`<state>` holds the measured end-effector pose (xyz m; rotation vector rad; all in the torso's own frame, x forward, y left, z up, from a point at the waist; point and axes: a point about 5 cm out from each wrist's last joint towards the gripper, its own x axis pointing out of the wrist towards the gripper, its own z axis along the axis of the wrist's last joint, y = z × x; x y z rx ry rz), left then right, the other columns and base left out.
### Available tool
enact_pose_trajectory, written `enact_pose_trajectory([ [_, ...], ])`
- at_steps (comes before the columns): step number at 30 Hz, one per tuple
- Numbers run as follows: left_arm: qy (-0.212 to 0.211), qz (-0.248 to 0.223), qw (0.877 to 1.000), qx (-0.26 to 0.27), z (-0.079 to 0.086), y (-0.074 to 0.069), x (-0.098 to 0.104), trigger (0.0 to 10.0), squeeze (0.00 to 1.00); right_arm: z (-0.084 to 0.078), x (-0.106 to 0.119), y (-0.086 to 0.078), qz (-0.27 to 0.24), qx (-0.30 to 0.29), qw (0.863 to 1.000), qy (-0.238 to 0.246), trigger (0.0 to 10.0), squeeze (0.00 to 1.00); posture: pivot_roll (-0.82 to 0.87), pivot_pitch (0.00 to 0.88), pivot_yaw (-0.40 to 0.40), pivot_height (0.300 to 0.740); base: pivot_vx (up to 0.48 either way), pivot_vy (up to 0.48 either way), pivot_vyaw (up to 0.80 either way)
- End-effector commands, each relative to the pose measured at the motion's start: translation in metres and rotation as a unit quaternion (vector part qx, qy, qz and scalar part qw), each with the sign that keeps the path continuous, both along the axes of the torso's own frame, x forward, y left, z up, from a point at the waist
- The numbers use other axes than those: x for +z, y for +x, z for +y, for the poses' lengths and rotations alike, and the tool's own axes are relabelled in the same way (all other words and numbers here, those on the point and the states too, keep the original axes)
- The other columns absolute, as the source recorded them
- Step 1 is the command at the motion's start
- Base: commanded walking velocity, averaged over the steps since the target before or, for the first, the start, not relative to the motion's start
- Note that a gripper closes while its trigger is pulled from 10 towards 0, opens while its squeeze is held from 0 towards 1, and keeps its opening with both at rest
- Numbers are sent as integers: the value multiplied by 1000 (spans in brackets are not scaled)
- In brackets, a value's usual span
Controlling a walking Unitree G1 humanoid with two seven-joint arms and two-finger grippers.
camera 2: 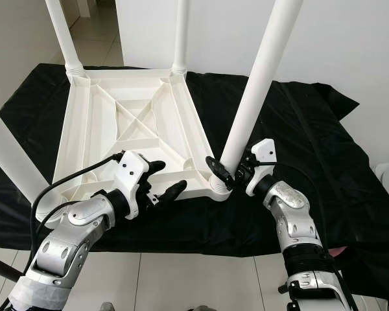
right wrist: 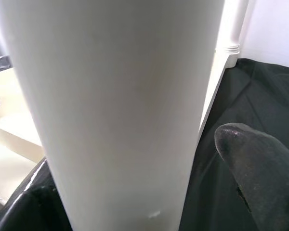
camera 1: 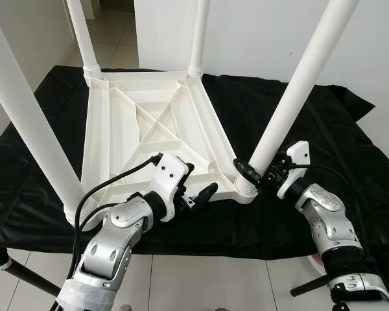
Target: Building children table
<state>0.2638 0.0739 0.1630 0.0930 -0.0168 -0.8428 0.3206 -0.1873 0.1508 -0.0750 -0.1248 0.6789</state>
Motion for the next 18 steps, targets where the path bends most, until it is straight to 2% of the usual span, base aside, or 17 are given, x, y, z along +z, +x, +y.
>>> enact_pose_trajectory([
  [1, -1, -1, 1000, 14, -2, -1, -2, 10000, 0, 2, -5, 1, 9, 20, 1000, -21, 1490, 0, -39, 2, -62, 740, 0, 0, 0],
  [2, -4, -2, 1000, 10, -5, -3, -3, 10000, 0, 4, -8, 0, 14, 27, 999, -24, 0, 0, -39, 2, -62, 740, 0, 0, 0],
  [7, 8, 1, 1000, -8, -11, -10, -11, 10000, 0, 5, -13, 2, 22, 31, 999, -25, 0, 0, -33, 0, -65, 740, 0, 0, 0],
  [13, 25, -1, 1000, -9, -10, -10, -16, 10000, 0, 7, -15, 1, 25, 31, 999, -20, 0, 0, -32, 0, -66, 740, 0, 0, 0],
  [14, 27, 0, 1000, -8, -9, -10, -17, 10000, 0, 7, -16, 1, 23, 25, 999, -21, 5098, 0, -32, 0, -65, 740, 0, 0, 0],
  [15, 27, 0, 1000, -8, -9, -10, -17, 10000, 0, 7, -16, 1, 23, 25, 999, -21, 5098, 0, -32, 0, -65, 740, 0, 0, 0],
  [16, 27, 1, 1000, -4, -8, -9, -18, 10000, 0, 6, -17, 2, 23, 17, 999, -21, 10000, 0, -32, 0, -65, 740, 0, 0, 0],
  [18, 31, -1, 1000, 5, -6, -7, -18, 10000, 0, 9, -18, 3, 22, -22, 999, -24, 10000, 0, -33, 0, -68, 740, 0, 0, 0],
])
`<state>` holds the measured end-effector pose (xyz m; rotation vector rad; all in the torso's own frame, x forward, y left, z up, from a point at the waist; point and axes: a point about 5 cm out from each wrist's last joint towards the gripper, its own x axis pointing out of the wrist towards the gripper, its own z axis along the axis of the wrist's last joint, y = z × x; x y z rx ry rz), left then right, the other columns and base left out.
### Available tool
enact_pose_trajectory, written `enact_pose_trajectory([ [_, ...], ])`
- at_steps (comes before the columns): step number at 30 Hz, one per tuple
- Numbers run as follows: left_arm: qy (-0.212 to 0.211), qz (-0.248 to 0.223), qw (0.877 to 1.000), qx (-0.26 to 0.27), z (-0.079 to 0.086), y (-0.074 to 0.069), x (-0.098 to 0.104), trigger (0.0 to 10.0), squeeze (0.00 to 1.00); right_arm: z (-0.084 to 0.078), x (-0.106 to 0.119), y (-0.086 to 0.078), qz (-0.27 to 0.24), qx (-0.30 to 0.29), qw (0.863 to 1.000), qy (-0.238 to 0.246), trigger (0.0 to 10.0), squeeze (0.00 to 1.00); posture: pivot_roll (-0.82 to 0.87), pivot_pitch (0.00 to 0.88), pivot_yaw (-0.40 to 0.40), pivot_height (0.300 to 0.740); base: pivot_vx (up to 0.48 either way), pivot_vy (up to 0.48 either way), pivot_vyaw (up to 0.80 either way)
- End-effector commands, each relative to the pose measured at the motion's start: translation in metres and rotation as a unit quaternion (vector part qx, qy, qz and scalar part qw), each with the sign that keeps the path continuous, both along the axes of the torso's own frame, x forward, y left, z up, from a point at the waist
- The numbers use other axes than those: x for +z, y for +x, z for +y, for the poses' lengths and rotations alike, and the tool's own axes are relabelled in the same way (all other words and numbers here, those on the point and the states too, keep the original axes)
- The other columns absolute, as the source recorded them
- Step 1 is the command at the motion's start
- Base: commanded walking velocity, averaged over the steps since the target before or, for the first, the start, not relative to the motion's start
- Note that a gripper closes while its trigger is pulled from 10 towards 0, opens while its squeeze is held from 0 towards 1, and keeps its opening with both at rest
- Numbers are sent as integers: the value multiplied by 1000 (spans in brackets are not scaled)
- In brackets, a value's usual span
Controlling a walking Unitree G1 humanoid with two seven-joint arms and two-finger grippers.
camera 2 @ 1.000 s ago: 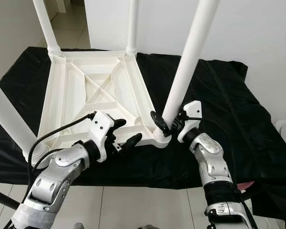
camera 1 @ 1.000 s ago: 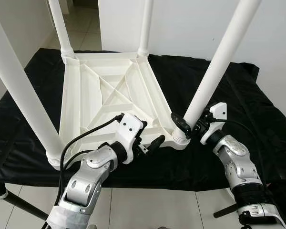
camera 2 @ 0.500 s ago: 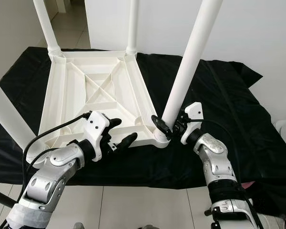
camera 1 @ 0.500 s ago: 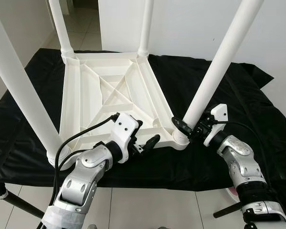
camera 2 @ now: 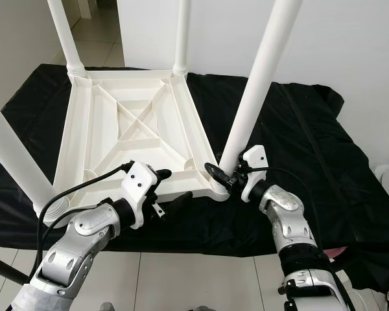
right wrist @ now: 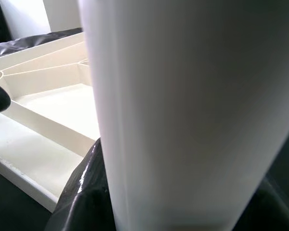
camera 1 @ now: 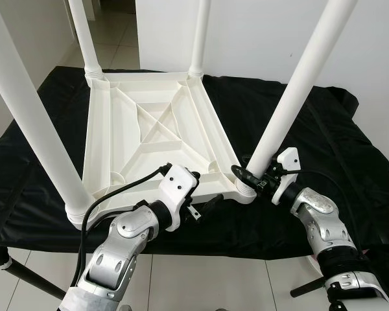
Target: Building children table
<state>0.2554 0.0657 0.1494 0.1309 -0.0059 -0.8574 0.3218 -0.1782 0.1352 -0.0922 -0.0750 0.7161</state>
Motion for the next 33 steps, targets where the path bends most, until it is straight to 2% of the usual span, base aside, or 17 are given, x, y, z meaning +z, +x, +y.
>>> enact_pose_trajectory([
  [1, 12, 1, 1000, 12, 2, 2, -5, 10000, 0, 0, -3, 2, 1, -39, 999, -7, 10000, 0, -33, 0, -68, 740, 0, 0, 0],
  [4, 13, -3, 1000, 19, 3, 3, -4, 10000, 0, 1, -4, 2, 2, -64, 998, -9, 10000, 0, -33, 0, -71, 740, 0, 0, 0],
  [9, 12, -5, 1000, 28, 4, 5, -5, 10000, 0, 8, -6, 0, -7, -168, 986, 1, 10000, 0, -41, 0, -72, 740, 0, 0, 0],
  [13, 11, -6, 1000, 27, 3, 5, -5, 10000, 0, 17, -6, -5, -9, -195, 981, 14, 10000, 0, -43, 0, -71, 740, 0, 0, 0],
  [15, 10, -9, 1000, 27, 3, 6, -4, 10000, 0, 23, -9, -10, 4, -249, 968, 26, 10000, 0, -45, 0, -73, 740, 0, 0, 0],
  [16, 10, -9, 1000, 27, 3, 6, -4, 10000, 0, 23, -9, -10, 4, -249, 968, 26, 10000, 0, -45, 0, -73, 740, 0, 0, 0],
  [18, 10, -11, 1000, 27, 4, 7, -3, 10000, 0, 28, -10, -16, -7, -297, 955, 14, 10000, 0, -47, 0, -74, 740, 0, 0, 0],
  [21, 10, -11, 1000, 28, 4, 8, -3, 10000, 0, 29, -10, -18, -12, -306, 952, 10, 10000, 0, -47, 0, -74, 740, 0, 0, 0],
  [23, 10, -17, 999, 33, 6, 11, -1, 10000, 0, 40, -12, -24, -4, -341, 940, 29, 10000, 0, -42, 0, -76, 740, 0, 0, 0],
  [25, 9, -20, 999, 37, 8, 13, 0, 10000, 0, 48, -12, -28, 1, -356, 933, 45, 10000, 0, -40, 0, -77, 740, 0, 0, 0],
  [27, 9, -21, 999, 37, 8, 12, 0, 10000, 0, 48, -12, -28, 0, -356, 933, 45, 10000, 0, -40, 0, -77, 740, 0, 0, 0],
  [28, 9, -22, 999, 37, 8, 12, 0, 10000, 0, 48, -11, -28, 3, -358, 933, 47, 10000, 333, -40, 0, -77, 740, 0, 0, 0],
  [29, 7, -21, 999, 38, 7, 12, 0, 10000, 0, 46, -9, -28, -1, -358, 932, 48, 10000, 1000, -39, 0, -80, 740, 0, 0, 0],
  [33, 5, -22, 999, 36, 6, 11, 1, 10000, 0, 43, -1, -26, -9, -335, 940, 70, 10000, 1000, -38, 0, -81, 740, 0, 0, 0],
])
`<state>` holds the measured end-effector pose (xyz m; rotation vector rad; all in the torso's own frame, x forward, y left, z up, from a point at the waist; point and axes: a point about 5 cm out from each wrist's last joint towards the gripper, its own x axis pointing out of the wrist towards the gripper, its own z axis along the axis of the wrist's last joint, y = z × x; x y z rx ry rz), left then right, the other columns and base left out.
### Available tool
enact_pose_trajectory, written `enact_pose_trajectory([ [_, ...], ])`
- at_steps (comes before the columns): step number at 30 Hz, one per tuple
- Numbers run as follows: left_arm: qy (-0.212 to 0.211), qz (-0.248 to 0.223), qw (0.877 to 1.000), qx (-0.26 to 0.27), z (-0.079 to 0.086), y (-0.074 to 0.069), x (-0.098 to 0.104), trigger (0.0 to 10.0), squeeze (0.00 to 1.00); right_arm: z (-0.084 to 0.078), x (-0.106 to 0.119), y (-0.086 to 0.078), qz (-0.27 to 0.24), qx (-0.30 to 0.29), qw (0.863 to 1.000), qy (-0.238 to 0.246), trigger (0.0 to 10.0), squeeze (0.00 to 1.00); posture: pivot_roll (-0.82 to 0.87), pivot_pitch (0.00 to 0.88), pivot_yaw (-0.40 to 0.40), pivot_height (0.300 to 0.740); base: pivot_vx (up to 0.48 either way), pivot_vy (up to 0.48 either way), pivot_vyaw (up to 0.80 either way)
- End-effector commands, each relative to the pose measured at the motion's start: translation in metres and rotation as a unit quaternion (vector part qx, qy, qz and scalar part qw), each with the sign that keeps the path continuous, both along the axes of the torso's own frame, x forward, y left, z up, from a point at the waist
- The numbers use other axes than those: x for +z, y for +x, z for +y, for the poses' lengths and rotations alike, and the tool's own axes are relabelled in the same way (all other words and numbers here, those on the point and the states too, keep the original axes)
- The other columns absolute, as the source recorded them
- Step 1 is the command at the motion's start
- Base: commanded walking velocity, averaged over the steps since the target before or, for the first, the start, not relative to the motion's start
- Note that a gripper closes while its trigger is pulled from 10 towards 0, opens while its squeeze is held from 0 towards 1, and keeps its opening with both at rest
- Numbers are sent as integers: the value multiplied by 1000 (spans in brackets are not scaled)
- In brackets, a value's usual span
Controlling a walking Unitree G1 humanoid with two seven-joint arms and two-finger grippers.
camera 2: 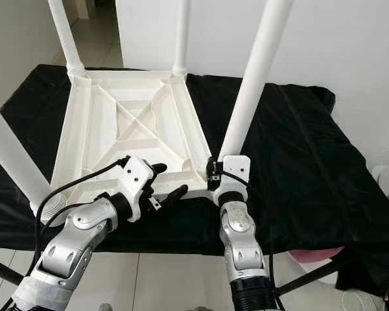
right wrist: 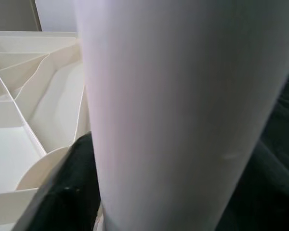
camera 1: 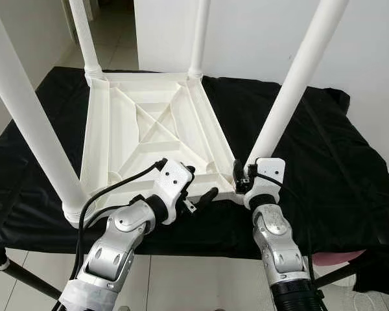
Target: Building children table
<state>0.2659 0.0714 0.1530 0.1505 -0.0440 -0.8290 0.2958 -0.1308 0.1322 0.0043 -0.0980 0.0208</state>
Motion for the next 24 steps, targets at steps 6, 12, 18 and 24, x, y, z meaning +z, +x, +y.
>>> enact_pose_trajectory([
  [6, 3, 2, 1000, 18, 0, -2, -3, 10000, 0, -19, 7, 6, -15, 37, 999, -6, 10000, 1000, -31, 0, -84, 740, 0, 0, 0],
  [12, 9, 1, 1000, 11, -2, -6, -3, 10000, 0, -27, 4, 13, 6, 166, 986, -33, 10000, 0, -24, 0, -85, 740, 0, 0, 0],
  [18, 15, -2, 1000, 8, -5, -8, -4, 10000, 0, -29, 1, 15, 17, 268, 961, -64, 10000, 0, -21, 0, -84, 740, 0, 0, 0],
  [24, 14, 0, 1000, -3, -10, -10, -3, 10000, 0, -28, -1, 18, 33, 374, 922, -98, 10000, 0, -20, 0, -82, 740, 0, 0, 0],
])
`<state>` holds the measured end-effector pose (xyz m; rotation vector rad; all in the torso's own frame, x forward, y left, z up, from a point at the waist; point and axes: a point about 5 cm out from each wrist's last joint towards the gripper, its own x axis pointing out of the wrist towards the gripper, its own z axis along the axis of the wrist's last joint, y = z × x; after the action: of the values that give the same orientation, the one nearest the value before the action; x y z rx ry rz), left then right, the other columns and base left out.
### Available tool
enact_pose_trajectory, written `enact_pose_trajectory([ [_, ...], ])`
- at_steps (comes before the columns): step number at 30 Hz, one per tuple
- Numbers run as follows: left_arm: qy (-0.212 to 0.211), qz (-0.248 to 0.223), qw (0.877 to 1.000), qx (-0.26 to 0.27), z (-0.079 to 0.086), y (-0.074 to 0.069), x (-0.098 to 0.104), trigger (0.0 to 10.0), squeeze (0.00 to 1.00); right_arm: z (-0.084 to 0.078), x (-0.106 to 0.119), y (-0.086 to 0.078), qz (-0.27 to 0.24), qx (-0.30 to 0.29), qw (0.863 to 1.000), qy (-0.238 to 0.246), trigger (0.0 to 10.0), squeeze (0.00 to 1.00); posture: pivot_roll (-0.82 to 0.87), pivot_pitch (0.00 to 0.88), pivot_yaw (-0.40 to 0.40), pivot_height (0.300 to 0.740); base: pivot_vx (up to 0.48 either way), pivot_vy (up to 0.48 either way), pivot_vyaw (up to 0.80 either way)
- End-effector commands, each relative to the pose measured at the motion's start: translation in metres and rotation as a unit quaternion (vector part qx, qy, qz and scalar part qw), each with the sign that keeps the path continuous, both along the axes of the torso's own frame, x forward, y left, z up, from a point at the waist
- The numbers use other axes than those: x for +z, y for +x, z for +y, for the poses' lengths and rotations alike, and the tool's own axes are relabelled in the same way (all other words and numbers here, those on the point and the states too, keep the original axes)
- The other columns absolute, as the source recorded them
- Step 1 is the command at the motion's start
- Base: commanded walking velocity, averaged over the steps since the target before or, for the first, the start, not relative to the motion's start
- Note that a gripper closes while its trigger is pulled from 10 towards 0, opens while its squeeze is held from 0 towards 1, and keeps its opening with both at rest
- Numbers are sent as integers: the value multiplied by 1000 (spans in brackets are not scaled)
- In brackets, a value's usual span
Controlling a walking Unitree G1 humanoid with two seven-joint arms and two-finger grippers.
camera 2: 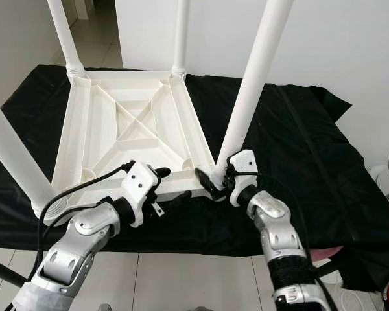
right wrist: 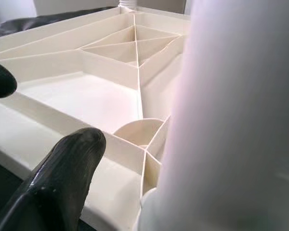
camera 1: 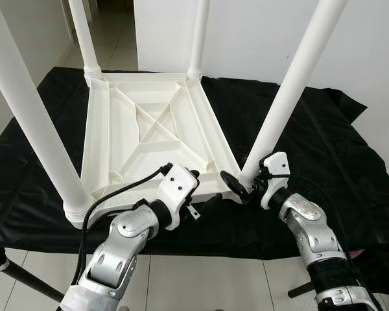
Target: Building children table
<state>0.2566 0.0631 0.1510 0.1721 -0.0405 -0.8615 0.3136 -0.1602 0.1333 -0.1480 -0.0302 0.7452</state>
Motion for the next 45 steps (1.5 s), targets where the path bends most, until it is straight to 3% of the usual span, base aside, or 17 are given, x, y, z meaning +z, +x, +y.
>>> enact_pose_trajectory([
  [1, 3, 1, 1000, 13, -3, -1, -1, 10000, 0, 1, -2, 1, 7, 34, 999, -8, 10000, 0, -21, 0, -79, 740, 0, 0, 0],
  [8, 3, 1, 1000, 9, -7, -1, 0, 10000, 0, -7, -5, 9, 26, 71, 997, -28, 9608, 0, -18, 0, -74, 740, 0, 0, 0],
  [10, 5, 1, 1000, 8, -5, -2, 0, 10000, 0, -11, -6, 11, 31, 80, 996, -34, 6706, 0, -17, 0, -75, 740, 0, 0, 0],
  [11, 6, 3, 1000, 8, -4, -2, 0, 10000, 0, -13, -6, 12, 33, 82, 995, -37, 4510, 0, -18, 0, -73, 740, 0, 0, 0],
  [15, 7, 5, 1000, 9, -3, -2, -1, 10000, 0, -16, -8, 13, 33, 88, 995, -39, 4510, 0, -18, 0, -73, 740, 0, 0, 0],
  [17, 7, 5, 1000, 8, -3, -2, -1, 10000, 0, -17, -8, 13, 34, 88, 995, -39, 3961, 0, -18, 0, -74, 740, 0, 0, 0],
  [18, 7, 4, 1000, 7, -2, -3, -1, 10000, 0, -17, -8, 14, 35, 89, 995, -40, 0, 0, -17, 0, -75, 740, 0, 0, 0],
  [27, 14, 6, 1000, -2, 1, -2, -2, 10000, 0, -25, -8, 16, 31, 54, 998, -23, 0, 0, -27, 0, -75, 740, 0, 0, 0],
  [28, 14, 6, 1000, -1, 1, -2, -2, 10000, 0, -25, -9, 16, 29, 47, 998, -19, 7059, 0, -29, 0, -76, 740, 0, 0, 0],
  [30, 14, 7, 1000, -1, 1, -2, -3, 10000, 0, -25, -9, 15, 28, 39, 999, -15, 7059, 0, -29, 0, -76, 740, 0, 0, 0],
  [31, 14, 7, 1000, 0, 0, -2, -3, 10000, 0, -24, -9, 15, 28, 34, 999, -9, 10000, 0, -30, 0, -77, 740, 0, 0, 0],
  [39, 12, 9, 1000, 2, -1, -3, -3, 10000, 0, -22, -12, 16, 4, -68, 998, -6, 10000, 0, -33, 0, -87, 740, 0, 0, 0],
  [40, 11, 9, 1000, 3, -1, -3, -4, 10000, 0, -18, -13, 13, -5, -102, 995, 2, 10000, 0, -33, 0, -89, 740, 0, 0, 0],
  [45, 11, 9, 1000, 5, -1, -2, -4, 10000, 0, -13, -14, 9, -12, -140, 990, 8, 10000, 0, -32, 0, -88, 740, 0, 0, 0],
])
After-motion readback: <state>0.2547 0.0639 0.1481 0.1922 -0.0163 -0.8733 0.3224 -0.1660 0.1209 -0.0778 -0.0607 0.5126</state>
